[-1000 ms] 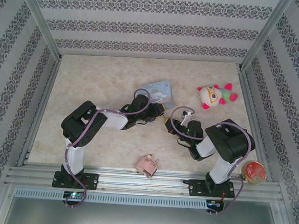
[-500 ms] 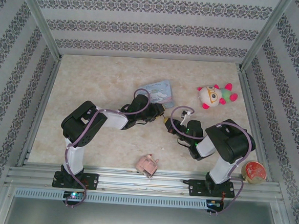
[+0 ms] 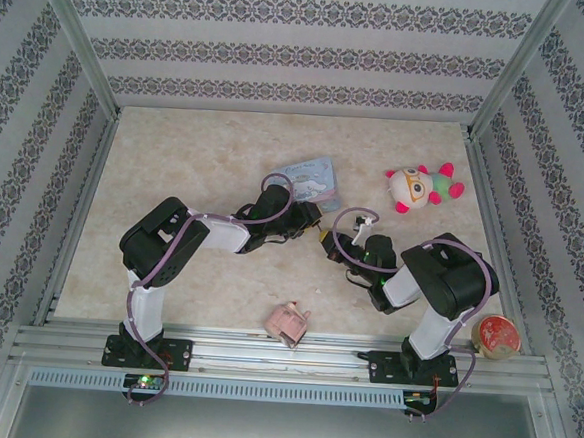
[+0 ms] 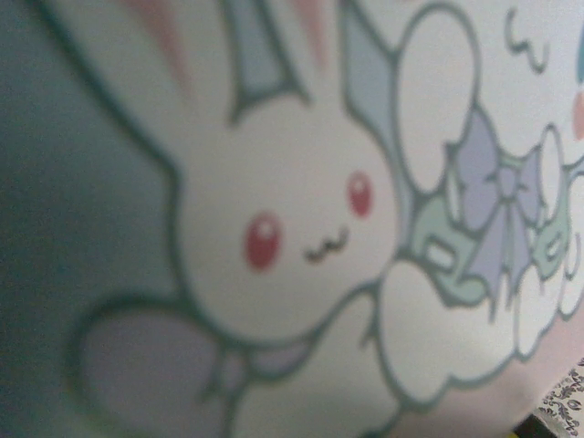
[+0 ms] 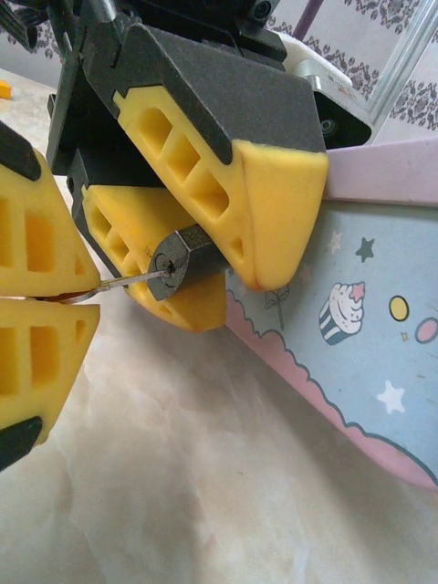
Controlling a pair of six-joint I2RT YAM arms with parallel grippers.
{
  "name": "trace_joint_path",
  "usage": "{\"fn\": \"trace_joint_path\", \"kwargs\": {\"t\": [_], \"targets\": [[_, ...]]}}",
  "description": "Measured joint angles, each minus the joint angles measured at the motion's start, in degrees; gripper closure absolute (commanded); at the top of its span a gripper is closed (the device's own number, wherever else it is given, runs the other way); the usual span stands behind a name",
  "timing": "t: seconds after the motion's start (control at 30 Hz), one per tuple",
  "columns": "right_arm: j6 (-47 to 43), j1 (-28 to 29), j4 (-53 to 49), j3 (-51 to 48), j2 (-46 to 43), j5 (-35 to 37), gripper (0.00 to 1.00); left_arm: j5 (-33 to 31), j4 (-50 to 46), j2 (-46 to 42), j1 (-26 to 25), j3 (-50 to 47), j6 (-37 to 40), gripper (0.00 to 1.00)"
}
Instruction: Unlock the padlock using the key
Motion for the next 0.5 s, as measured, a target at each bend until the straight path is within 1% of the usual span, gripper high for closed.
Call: {"fn": "trace_joint_path", "kwargs": {"t": [0.5], "targets": [[-0.1, 1.1, 0.0, -0.4, -0.1, 0.3, 1.00, 0.6, 0.2, 0.0, 0.0, 0.0, -0.4, 0.80]]}}
